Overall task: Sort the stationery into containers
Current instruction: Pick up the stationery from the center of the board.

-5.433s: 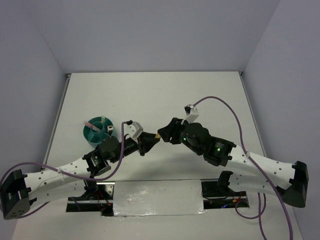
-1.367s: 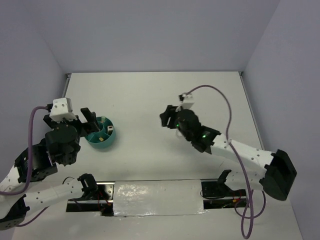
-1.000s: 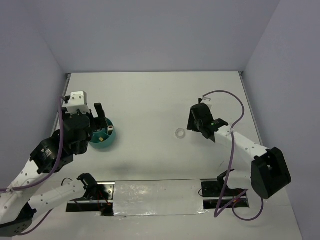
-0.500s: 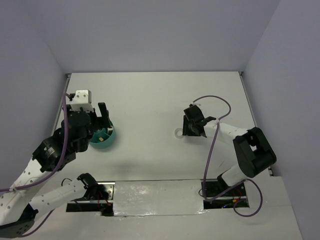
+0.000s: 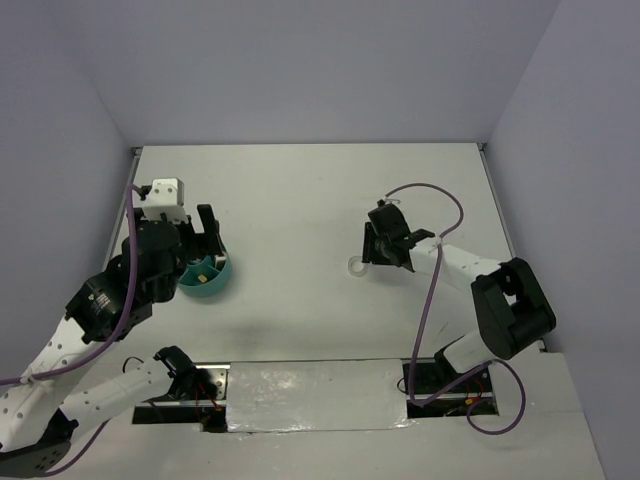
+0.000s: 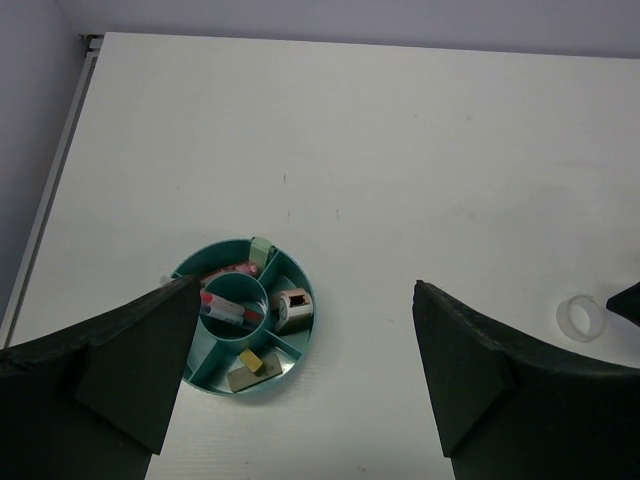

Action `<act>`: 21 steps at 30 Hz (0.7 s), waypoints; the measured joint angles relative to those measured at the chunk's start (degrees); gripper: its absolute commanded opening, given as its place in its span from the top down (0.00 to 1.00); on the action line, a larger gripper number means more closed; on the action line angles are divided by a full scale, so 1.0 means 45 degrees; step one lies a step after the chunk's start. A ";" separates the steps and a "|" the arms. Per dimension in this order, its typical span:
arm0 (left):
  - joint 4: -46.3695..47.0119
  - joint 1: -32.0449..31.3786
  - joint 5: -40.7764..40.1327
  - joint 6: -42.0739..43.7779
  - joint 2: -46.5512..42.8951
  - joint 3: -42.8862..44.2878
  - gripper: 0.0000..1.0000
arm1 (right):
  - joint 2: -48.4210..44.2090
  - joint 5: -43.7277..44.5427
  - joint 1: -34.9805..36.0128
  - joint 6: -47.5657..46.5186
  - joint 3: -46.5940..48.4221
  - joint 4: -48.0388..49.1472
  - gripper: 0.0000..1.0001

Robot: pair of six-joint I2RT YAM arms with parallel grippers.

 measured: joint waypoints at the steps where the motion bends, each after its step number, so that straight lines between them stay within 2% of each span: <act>1: 0.0010 0.0010 0.0024 0.0000 0.0010 0.0000 0.01 | 0.0058 -0.0034 0.0000 -0.0015 0.0087 0.0005 0.49; 8: 0.0083 0.0073 0.0141 0.0005 0.0073 -0.0005 0.01 | 0.1146 -0.0316 0.0083 -0.0024 0.0316 0.0223 0.52; 10: 0.0083 0.0102 0.0219 0.0005 0.0107 -0.0005 0.01 | 0.1365 -0.0403 0.0165 -0.0024 0.0316 0.0277 0.58; 11: 0.0087 0.0126 0.0243 0.0005 0.0126 -0.0005 0.01 | 0.1457 -0.0413 0.0238 -0.0019 0.0316 0.0296 0.62; 12: 0.0087 0.0155 0.0287 0.0005 0.0131 -0.0005 0.01 | 0.1559 -0.0452 0.0321 -0.0015 0.0316 0.0306 0.74; 15: 0.0141 0.0170 0.0340 0.0000 0.0126 -0.0044 0.01 | 0.1642 -0.0466 0.0500 -0.0019 0.0316 0.0447 1.00; 21: 0.0534 0.0194 0.1292 -0.0423 0.0165 -0.0539 0.01 | 0.1044 -0.0393 0.1127 0.0491 0.0141 0.0491 1.00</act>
